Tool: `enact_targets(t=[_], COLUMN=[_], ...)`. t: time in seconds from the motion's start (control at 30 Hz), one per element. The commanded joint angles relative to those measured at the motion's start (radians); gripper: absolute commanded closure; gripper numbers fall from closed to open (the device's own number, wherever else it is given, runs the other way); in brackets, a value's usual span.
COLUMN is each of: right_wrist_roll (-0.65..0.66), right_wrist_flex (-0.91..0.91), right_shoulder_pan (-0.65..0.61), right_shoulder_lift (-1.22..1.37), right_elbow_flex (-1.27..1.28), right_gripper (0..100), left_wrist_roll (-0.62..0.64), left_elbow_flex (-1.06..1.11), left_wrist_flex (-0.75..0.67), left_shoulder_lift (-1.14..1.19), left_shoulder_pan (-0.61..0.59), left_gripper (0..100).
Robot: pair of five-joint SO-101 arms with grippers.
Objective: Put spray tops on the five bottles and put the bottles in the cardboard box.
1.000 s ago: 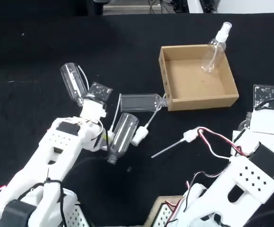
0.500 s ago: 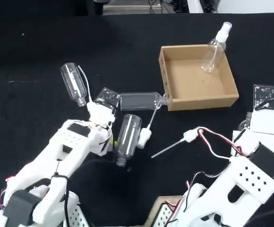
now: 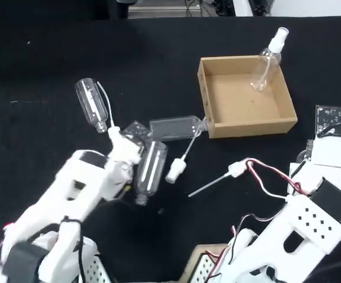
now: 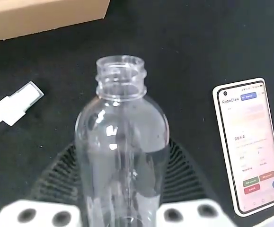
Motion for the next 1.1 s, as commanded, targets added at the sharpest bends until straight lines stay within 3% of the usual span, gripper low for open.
enact_targets(t=[0.0,0.1,0.2,0.37,0.5,0.6,0.73,0.97,1.07], right_wrist_roll=[-0.002,-0.002,-0.002,-0.002,-0.002,-0.002,-0.002,-0.002,-0.002], right_wrist_flex=[-0.002,-0.002,-0.002,-0.002,-0.002,-0.002,-0.002,-0.002,-0.003], right_shoulder_pan=[-0.012,-0.012,-0.012,-0.011,-0.011,-0.011,-0.014,-0.017,-0.017], right_shoulder_lift=[0.002,0.002,0.002,0.002,0.002,0.002,0.002,0.002,0.002], right_elbow_flex=[-0.002,-0.002,-0.002,-0.002,-0.002,-0.002,-0.002,-0.002,-0.002], right_gripper=[98.8,98.8,98.8,98.8,98.8,98.8,98.8,98.8,98.8], left_wrist_roll=[-0.342,-0.666,-0.839,-0.878,-0.835,-0.690,-0.322,0.436,0.586], left_elbow_flex=[-0.031,-0.021,-0.033,-0.051,-0.154,-0.242,-0.275,-0.074,-0.021], left_wrist_flex=[0.164,0.265,0.327,0.301,0.293,0.304,0.393,0.255,0.147], left_shoulder_lift=[-0.140,-0.193,-0.181,-0.157,-0.161,-0.161,-0.150,-0.161,-0.163], left_shoulder_pan=[-0.134,-0.228,-0.303,-0.371,-0.426,-0.455,-0.420,-0.372,-0.374], left_gripper=[97,97,93,68,71,74,75,75,75])
